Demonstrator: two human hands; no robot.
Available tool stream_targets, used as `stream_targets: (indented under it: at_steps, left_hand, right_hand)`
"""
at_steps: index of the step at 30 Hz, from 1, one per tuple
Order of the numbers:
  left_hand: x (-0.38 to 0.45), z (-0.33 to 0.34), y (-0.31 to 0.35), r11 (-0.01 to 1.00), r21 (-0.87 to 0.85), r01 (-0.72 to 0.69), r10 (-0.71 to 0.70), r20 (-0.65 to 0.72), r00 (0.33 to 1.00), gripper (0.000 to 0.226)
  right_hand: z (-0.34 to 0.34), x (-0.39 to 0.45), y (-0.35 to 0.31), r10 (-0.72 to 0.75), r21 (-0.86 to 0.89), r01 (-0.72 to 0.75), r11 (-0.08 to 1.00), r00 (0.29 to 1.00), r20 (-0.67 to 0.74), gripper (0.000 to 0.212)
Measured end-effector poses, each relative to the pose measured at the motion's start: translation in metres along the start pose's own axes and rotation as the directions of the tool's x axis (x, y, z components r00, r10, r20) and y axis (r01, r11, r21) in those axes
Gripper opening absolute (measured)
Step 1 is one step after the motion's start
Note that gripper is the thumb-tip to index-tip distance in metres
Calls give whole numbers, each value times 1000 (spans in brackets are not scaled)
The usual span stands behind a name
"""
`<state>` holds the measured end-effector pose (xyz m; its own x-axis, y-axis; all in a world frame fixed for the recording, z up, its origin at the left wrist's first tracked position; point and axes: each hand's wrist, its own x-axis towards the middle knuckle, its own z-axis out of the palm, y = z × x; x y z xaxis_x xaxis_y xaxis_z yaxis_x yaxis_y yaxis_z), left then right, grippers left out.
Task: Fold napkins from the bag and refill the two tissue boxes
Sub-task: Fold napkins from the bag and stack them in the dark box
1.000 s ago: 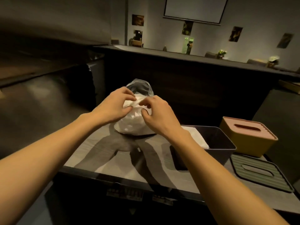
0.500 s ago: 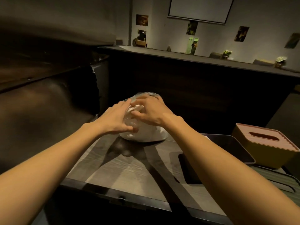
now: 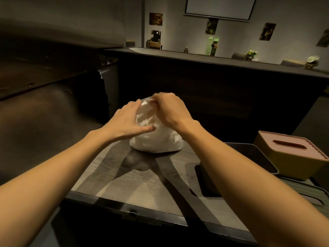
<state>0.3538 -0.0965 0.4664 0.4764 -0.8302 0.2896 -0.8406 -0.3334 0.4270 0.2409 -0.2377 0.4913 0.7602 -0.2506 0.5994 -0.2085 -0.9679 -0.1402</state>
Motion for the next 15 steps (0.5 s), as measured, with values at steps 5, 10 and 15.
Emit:
stream_targets:
  at_steps: [5, 10, 15]
  left_hand:
    - [-2, -2, 14, 886, -464, -1, -69, -134, 989, 102]
    - [-21, 1, 49, 558, -830, -27, -95, -95, 991, 86]
    - [-69, 27, 77, 206, -970, 127, -10, 128, 992, 39]
  right_hand:
    - [-19, -7, 1, 149, 143, -113, 983, 950, -274, 18]
    - [-26, -31, -7, 322, 460, -119, 880, 861, -394, 17]
    - [-19, -91, -21, 462, 670, -215, 710, 861, -214, 16]
